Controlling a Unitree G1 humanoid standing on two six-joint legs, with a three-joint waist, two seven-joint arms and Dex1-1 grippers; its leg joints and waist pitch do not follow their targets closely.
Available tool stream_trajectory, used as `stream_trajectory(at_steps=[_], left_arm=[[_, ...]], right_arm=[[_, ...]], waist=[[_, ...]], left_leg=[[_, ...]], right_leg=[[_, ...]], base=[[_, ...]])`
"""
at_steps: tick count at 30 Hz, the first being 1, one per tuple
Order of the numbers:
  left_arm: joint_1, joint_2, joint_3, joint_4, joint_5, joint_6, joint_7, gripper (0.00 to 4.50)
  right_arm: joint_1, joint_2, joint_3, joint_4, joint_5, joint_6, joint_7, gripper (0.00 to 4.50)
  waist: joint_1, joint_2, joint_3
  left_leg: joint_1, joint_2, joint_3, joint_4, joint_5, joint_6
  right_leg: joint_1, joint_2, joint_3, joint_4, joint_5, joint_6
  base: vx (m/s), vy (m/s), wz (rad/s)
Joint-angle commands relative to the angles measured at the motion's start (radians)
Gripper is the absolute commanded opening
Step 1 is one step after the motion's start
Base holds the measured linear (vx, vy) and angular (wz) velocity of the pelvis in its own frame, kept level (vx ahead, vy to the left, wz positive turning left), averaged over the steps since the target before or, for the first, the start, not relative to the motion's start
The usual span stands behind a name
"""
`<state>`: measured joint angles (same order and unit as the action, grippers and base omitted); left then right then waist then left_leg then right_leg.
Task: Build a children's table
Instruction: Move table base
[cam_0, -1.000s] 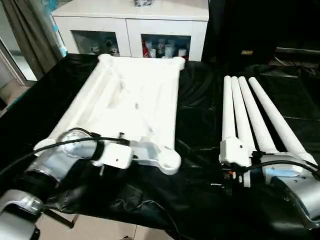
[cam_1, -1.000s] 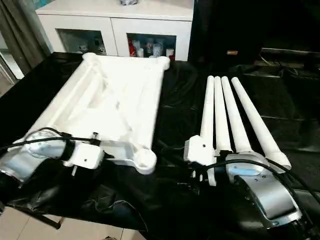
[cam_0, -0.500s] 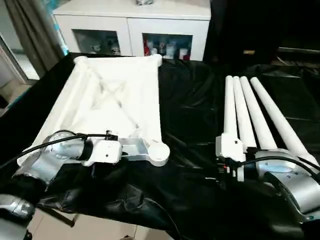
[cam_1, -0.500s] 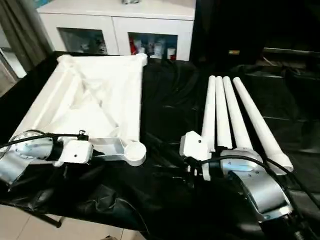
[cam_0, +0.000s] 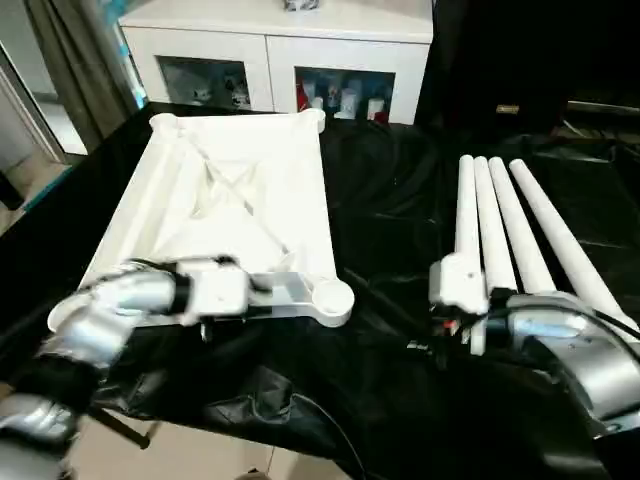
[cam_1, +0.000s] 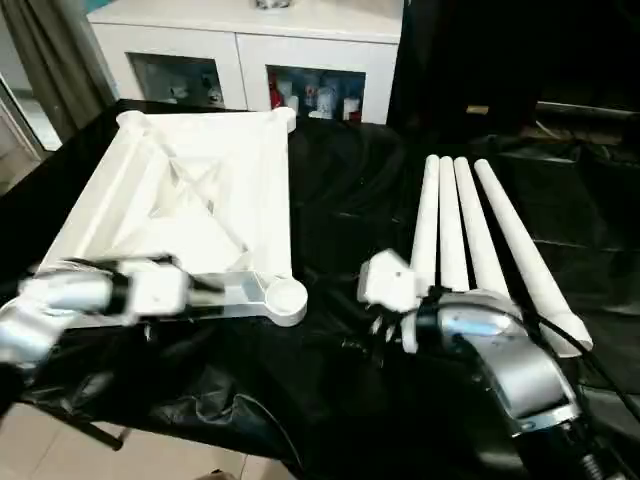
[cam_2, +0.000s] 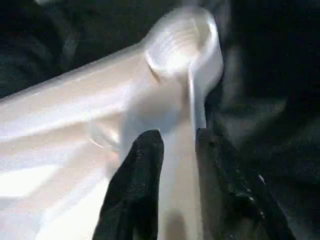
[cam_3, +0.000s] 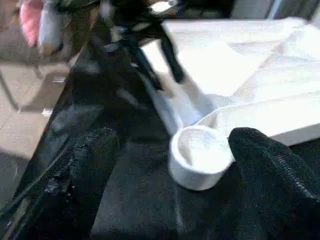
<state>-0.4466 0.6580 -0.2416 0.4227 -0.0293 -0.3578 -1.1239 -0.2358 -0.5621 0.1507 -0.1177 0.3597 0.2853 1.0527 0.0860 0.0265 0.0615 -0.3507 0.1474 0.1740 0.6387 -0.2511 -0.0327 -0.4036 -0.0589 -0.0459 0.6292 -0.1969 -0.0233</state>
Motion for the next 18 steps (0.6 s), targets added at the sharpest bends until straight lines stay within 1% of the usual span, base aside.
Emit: stream_trajectory(at_steps=[1,2,3,4,5,6,7,8,9,10,11,12,13,14,15,16,17,18], left_arm=[[0.012,0.020,0.061,-0.111,-0.095,0.122,-0.011,1.25],[0.013,0.021,0.078,-0.137,-0.118,0.158,-0.003,1.25],[0.004,0.015,0.115,-0.167,-0.142,0.220,0.034,1.25],[0.004,0.015,0.115,-0.167,-0.142,0.220,0.034,1.25],[-0.009,0.005,0.145,-0.171,-0.133,0.252,0.085,1.25],[-0.009,0.004,0.147,-0.172,-0.132,0.256,0.091,1.25],[-0.010,-0.002,0.161,-0.179,-0.127,0.281,0.124,1.25],[-0.005,-0.009,0.169,-0.195,-0.120,0.299,0.158,1.25],[0.010,-0.028,0.176,-0.237,-0.124,0.357,0.204,1.31],[0.021,-0.039,0.177,-0.265,-0.126,0.386,0.223,1.31],[0.029,-0.050,0.174,-0.285,-0.125,0.398,0.236,1.31],[0.029,-0.050,0.174,-0.285,-0.125,0.398,0.236,1.31],[0.042,-0.061,0.166,-0.312,-0.135,0.420,0.237,1.31],[0.067,-0.074,0.143,-0.368,-0.145,0.460,0.232,1.31],[0.067,-0.074,0.143,-0.368,-0.145,0.460,0.232,1.31],[0.076,-0.082,0.138,-0.392,-0.157,0.480,0.234,1.31],[0.081,-0.091,0.135,-0.409,-0.169,0.491,0.237,1.31],[0.084,-0.106,0.134,-0.432,-0.189,0.516,0.247,1.31]], right_arm=[[-0.026,0.015,-0.080,-0.048,0.090,0.091,-0.053,3.98],[-0.033,0.021,-0.099,-0.054,0.109,0.117,-0.073,3.98],[-0.057,0.040,-0.124,-0.057,0.113,0.160,-0.132,3.98],[-0.057,0.040,-0.124,-0.057,0.113,0.160,-0.132,3.98],[-0.094,0.072,-0.142,-0.038,0.076,0.189,-0.220,3.98],[-0.099,0.076,-0.143,-0.034,0.070,0.193,-0.232,3.98],[-0.128,0.101,-0.149,-0.011,0.035,0.223,-0.305,3.98],[-0.158,0.128,-0.159,0.013,0.014,0.256,-0.376,3.98],[-0.214,0.191,-0.202,0.056,0.015,0.340,-0.523,4.27],[-0.237,0.220,-0.229,0.071,0.025,0.386,-0.596,4.27],[-0.252,0.239,-0.250,0.080,0.028,0.421,-0.648,4.34],[-0.252,0.239,-0.250,0.080,0.028,0.421,-0.648,4.38],[-0.265,0.254,-0.264,0.087,0.027,0.445,-0.686,4.45],[-0.287,0.278,-0.296,0.092,0.038,0.483,-0.742,4.45],[-0.287,0.278,-0.296,0.092,0.038,0.483,-0.742,4.45],[-0.297,0.289,-0.313,0.097,0.040,0.499,-0.770,4.45],[-0.307,0.299,-0.331,0.105,0.038,0.511,-0.799,4.45],[-0.325,0.315,-0.356,0.127,0.024,0.529,-0.844,4.45]], waist=[[-0.003,-0.018,-0.061],[0.000,-0.014,-0.060],[-0.002,-0.014,-0.061],[-0.004,-0.013,-0.061],[-0.008,-0.024,-0.057],[-0.009,-0.022,-0.057],[-0.008,-0.021,-0.057],[-0.014,-0.023,-0.057],[-0.015,-0.027,-0.059],[-0.021,-0.032,-0.061],[-0.025,-0.036,-0.062],[-0.022,-0.032,-0.064],[-0.020,-0.032,-0.066],[-0.027,-0.038,-0.069],[-0.025,-0.037,-0.071],[-0.024,-0.036,-0.072],[-0.024,-0.038,-0.071],[-0.024,-0.038,-0.071]], left_leg=[[0.003,0.086,-0.028,-0.092,-0.086,0.041],[0.005,0.086,-0.030,-0.092,-0.078,0.035],[0.010,0.086,-0.028,-0.092,-0.076,0.027],[0.007,0.082,-0.029,-0.091,-0.072,0.020],[0.006,0.080,-0.026,-0.093,-0.075,0.012],[0.006,0.077,-0.026,-0.093,-0.080,0.008],[0.006,0.076,-0.026,-0.093,-0.085,0.005],[0.005,0.074,-0.027,-0.096,-0.086,-0.016],[0.006,0.074,-0.027,-0.096,-0.079,-0.021],[0.004,0.071,-0.028,-0.097,-0.056,-0.028],[0.009,0.072,-0.025,-0.097,-0.044,-0.034],[0.012,0.072,-0.023,-0.095,-0.042,-0.032],[0.018,0.072,-0.018,-0.093,-0.038,-0.029],[0.004,0.073,-0.020,-0.095,0.010,-0.019],[0.005,0.074,-0.019,-0.094,0.027,-0.014],[0.007,0.073,-0.017,-0.091,0.053,-0.005],[0.003,0.070,-0.017,-0.091,0.063,0.003],[0.002,0.070,-0.017,-0.091,0.061,0.003]], right_leg=[[0.049,-0.101,0.060,-0.068,-0.168,-0.254],[0.047,-0.100,0.060,-0.066,-0.171,-0.258],[0.045,-0.098,0.060,-0.064,-0.168,-0.260],[0.044,-0.095,0.057,-0.064,-0.169,-0.262],[0.043,-0.091,0.058,-0.067,-0.181,-0.250],[0.042,-0.092,0.058,-0.069,-0.200,-0.244],[0.044,-0.093,0.058,-0.072,-0.217,-0.235],[0.045,-0.091,0.059,-0.073,-0.256,-0.212],[0.044,-0.091,0.059,-0.075,-0.257,-0.206],[0.045,-0.091,0.060,-0.069,-0.242,-0.208],[0.043,-0.089,0.061,-0.072,-0.226,-0.207],[0.040,-0.088,0.061,-0.071,-0.207,-0.210],[0.035,-0.084,0.061,-0.070,-0.179,-0.210],[0.049,-0.083,0.060,-0.054,-0.077,-0.225],[0.049,-0.084,0.060,-0.052,-0.048,-0.227],[0.048,-0.082,0.059,-0.048,0.003,-0.235],[0.051,-0.082,0.059,-0.047,0.028,-0.245],[0.052,-0.083,0.059,-0.047,0.025,-0.247]], base=[[0.000,0.000,0.00],[0.000,0.000,0.00],[0.000,0.000,0.00],[0.000,0.000,0.00],[0.000,0.000,0.00],[0.000,0.000,0.00],[0.000,0.000,0.00],[0.000,0.000,0.00],[0.000,0.000,0.00],[0.000,0.000,0.00],[0.000,0.000,0.00],[0.000,0.000,0.00],[0.000,0.000,0.00],[0.000,0.000,0.00],[0.000,0.000,0.00],[0.000,0.000,0.00],[0.000,0.000,0.00],[0.000,0.000,0.00]])
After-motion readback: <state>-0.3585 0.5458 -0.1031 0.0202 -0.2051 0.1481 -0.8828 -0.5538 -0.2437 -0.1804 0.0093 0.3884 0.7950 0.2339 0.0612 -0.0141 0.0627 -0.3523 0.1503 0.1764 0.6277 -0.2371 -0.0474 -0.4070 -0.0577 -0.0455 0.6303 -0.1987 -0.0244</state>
